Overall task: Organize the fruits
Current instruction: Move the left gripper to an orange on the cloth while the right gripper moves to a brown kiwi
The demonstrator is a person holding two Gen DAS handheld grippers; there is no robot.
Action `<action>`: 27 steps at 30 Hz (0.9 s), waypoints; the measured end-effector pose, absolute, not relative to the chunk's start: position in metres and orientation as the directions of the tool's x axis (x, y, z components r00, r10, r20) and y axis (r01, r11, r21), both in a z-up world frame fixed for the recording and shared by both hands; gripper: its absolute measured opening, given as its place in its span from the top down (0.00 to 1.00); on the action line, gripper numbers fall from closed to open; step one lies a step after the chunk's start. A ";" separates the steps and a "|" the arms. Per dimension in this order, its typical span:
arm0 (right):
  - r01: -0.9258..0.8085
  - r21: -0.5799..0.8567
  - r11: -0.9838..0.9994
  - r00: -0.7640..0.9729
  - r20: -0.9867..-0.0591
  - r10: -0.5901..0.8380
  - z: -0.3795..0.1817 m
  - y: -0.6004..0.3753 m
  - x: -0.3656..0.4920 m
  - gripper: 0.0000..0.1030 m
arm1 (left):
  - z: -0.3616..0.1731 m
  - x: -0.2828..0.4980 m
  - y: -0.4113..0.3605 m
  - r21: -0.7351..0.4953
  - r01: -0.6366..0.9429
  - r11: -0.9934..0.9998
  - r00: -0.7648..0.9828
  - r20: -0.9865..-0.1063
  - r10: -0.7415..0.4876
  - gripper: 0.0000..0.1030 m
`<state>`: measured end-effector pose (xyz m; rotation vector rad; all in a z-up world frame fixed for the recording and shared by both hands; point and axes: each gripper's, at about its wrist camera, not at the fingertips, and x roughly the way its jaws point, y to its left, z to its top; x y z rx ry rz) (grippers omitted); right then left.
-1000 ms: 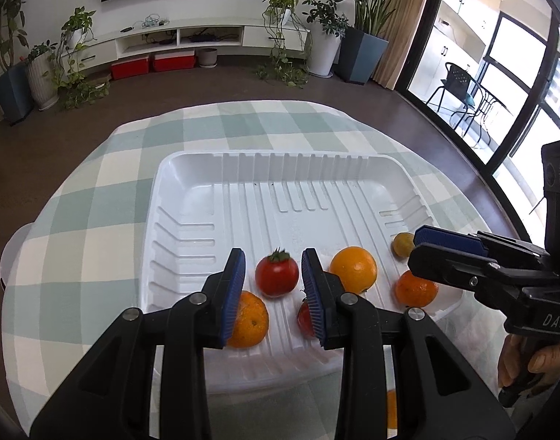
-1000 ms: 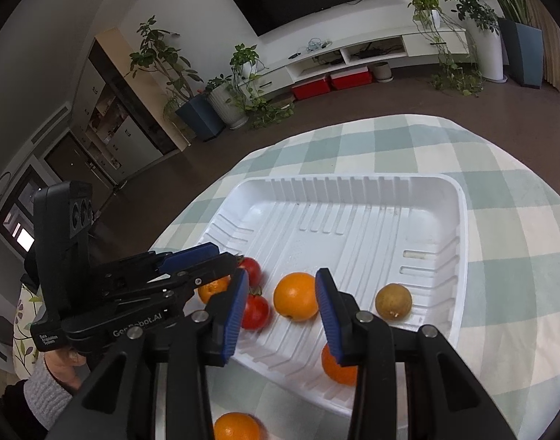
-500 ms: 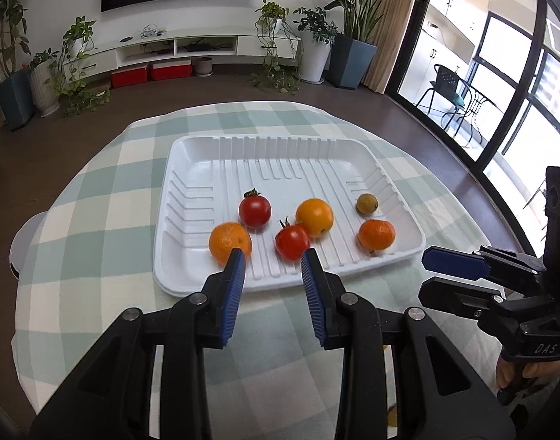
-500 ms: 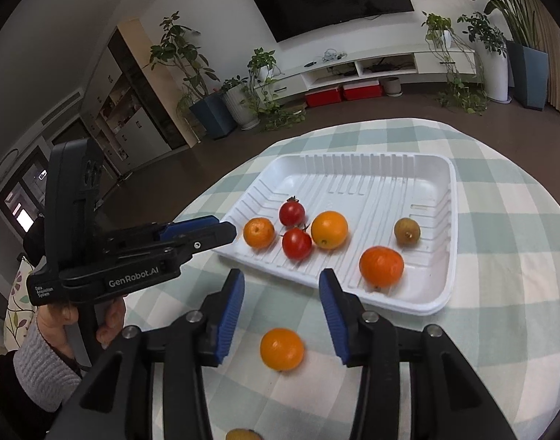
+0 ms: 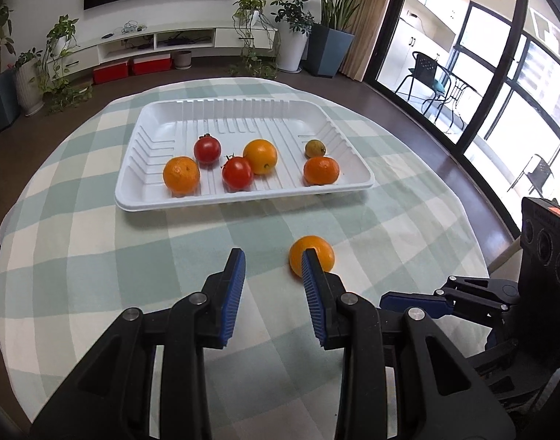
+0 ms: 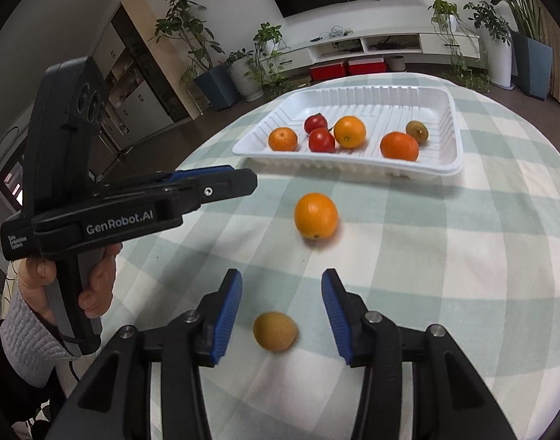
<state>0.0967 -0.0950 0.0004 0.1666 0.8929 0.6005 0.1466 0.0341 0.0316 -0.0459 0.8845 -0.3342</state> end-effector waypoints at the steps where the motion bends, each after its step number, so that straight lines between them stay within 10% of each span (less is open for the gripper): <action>1: -0.425 0.370 0.827 0.473 -0.688 0.551 -0.002 -0.093 0.093 0.53 | 0.030 0.145 0.034 -0.181 0.268 0.946 0.582 -0.752 -0.309 0.71; 27: -0.468 0.257 0.846 0.477 -0.732 0.486 -0.019 -0.067 0.074 0.51 | 0.007 0.152 0.020 -0.212 0.292 0.933 0.538 -0.770 -0.343 0.71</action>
